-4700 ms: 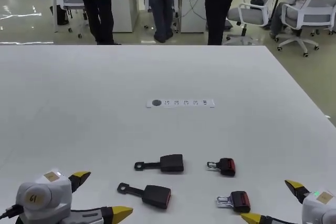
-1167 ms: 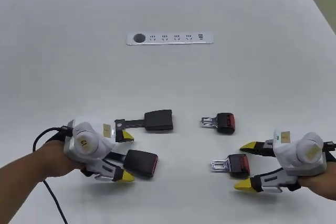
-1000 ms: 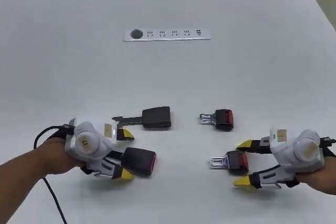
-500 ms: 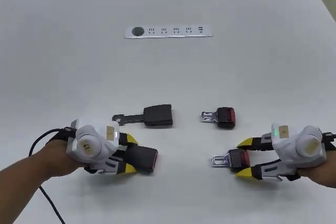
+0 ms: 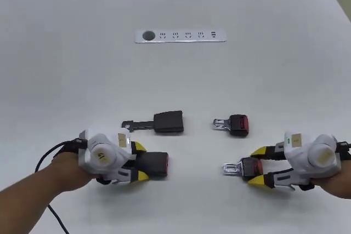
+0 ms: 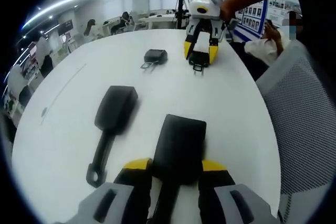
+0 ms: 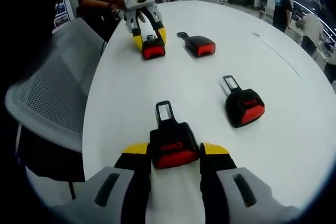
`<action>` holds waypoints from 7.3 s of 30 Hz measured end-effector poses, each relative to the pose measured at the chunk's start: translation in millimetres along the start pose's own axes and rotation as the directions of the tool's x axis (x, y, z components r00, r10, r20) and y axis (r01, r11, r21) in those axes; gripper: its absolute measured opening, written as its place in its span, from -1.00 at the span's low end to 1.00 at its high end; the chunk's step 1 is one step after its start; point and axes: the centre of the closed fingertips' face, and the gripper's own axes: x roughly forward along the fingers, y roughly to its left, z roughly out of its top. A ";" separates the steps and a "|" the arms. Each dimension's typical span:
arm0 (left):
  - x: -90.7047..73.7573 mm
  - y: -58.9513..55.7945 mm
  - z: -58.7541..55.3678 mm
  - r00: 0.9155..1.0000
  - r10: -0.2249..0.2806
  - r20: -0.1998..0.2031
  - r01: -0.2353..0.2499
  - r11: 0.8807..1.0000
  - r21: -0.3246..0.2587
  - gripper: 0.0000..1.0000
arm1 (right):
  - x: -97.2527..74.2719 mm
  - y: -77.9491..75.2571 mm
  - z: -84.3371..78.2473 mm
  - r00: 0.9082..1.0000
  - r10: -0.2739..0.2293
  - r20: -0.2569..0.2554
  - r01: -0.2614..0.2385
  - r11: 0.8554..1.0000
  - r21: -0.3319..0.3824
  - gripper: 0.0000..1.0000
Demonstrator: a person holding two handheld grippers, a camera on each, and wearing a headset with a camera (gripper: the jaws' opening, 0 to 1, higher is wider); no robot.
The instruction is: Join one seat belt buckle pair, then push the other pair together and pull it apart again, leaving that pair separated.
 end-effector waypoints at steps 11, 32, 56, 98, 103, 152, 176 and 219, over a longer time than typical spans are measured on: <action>2.1 1.7 -2.4 0.999 -0.012 -0.040 0.013 1.000 0.011 -0.30 | -0.5 1.9 3.1 1.000 -0.004 -0.017 0.004 1.000 0.000 -0.31; 6.1 3.5 -6.1 0.996 -0.022 -0.082 0.024 1.000 0.015 -0.31 | 28.0 0.1 34.0 1.000 0.021 -0.007 -0.021 1.000 -0.021 -0.31; 6.8 4.6 -6.0 0.995 -0.025 -0.096 0.026 1.000 0.005 -0.32 | 64.9 6.6 78.9 0.998 0.036 0.051 -0.034 0.999 -0.040 -0.32; 7.2 4.0 0.2 0.991 -0.029 -0.134 0.032 0.999 0.020 -0.32 | 100.7 29.4 118.9 0.994 0.053 0.098 -0.048 0.998 -0.050 -0.32; 7.4 4.1 -1.0 0.990 -0.031 -0.135 0.034 0.999 0.023 -0.33 | 101.9 31.6 120.5 0.994 0.044 0.104 -0.041 0.998 -0.038 -0.33; 9.3 5.3 -3.4 0.993 -0.111 -0.026 0.114 0.985 0.129 -0.35 | 105.8 32.6 128.1 0.981 0.060 0.184 -0.038 0.992 -0.121 -0.36; 8.5 5.4 -3.7 0.991 -0.127 0.034 0.119 0.980 0.162 -0.36 | 96.0 37.0 129.6 0.966 0.062 0.250 -0.037 0.994 -0.106 -0.37; -7.4 13.9 20.9 0.999 -0.018 0.048 0.016 0.999 0.032 0.26 | 81.1 23.8 137.7 0.954 -0.028 0.299 0.019 0.999 0.034 0.39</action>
